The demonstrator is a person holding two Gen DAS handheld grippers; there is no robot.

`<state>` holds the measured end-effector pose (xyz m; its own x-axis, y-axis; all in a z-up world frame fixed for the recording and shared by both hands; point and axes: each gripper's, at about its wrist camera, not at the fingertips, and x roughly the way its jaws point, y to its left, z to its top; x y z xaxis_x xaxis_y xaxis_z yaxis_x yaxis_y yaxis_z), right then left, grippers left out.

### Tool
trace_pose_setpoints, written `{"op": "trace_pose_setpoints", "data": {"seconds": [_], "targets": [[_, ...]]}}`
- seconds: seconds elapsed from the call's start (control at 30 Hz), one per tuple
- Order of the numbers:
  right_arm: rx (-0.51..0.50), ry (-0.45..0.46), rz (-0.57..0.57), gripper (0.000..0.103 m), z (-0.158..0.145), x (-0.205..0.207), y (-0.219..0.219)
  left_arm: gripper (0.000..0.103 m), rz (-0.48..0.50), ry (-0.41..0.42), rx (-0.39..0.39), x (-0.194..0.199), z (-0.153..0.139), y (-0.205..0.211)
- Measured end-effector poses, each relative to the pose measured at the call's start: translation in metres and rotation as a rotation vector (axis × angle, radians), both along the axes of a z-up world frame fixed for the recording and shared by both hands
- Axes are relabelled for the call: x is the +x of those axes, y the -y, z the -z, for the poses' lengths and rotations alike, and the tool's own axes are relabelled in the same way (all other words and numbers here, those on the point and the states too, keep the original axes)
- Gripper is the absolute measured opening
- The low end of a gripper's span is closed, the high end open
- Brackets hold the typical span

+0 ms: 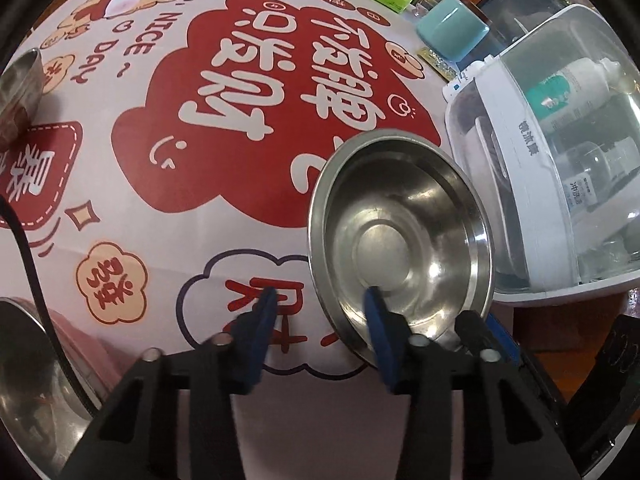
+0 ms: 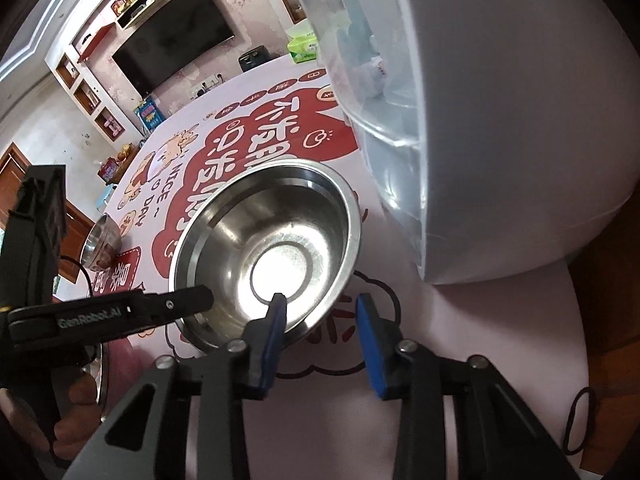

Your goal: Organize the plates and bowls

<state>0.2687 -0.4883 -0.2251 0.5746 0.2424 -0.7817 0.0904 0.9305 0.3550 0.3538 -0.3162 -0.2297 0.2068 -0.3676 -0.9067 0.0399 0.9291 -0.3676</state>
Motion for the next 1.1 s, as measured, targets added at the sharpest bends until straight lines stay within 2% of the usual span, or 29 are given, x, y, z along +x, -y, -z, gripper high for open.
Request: {"op": "trace_pose_setpoints", "data": {"seconds": [0.07, 0.2, 0.3, 0.63, 1.1], "targets": [[0.007, 0.009, -0.008, 0.025, -0.002, 0.000, 0.000, 0.032, 0.007, 0.002, -0.015, -0.001, 0.000, 0.001], [0.011, 0.011, -0.012, 0.024, -0.002, -0.003, 0.000, 0.018, 0.036, 0.021, -0.014, -0.004, -0.005, 0.005], [0.012, 0.007, -0.013, 0.024, -0.002, -0.004, -0.001, 0.018, 0.055, 0.035, 0.014, -0.006, -0.007, 0.009], [0.009, 0.006, -0.020, 0.024, -0.008, -0.016, -0.004, 0.018, 0.060, 0.044, 0.028, -0.024, -0.013, 0.005], [-0.011, 0.041, -0.037, 0.024, -0.033, -0.063, -0.016, 0.019, 0.087, 0.079, 0.025, -0.074, -0.039, -0.010]]}}
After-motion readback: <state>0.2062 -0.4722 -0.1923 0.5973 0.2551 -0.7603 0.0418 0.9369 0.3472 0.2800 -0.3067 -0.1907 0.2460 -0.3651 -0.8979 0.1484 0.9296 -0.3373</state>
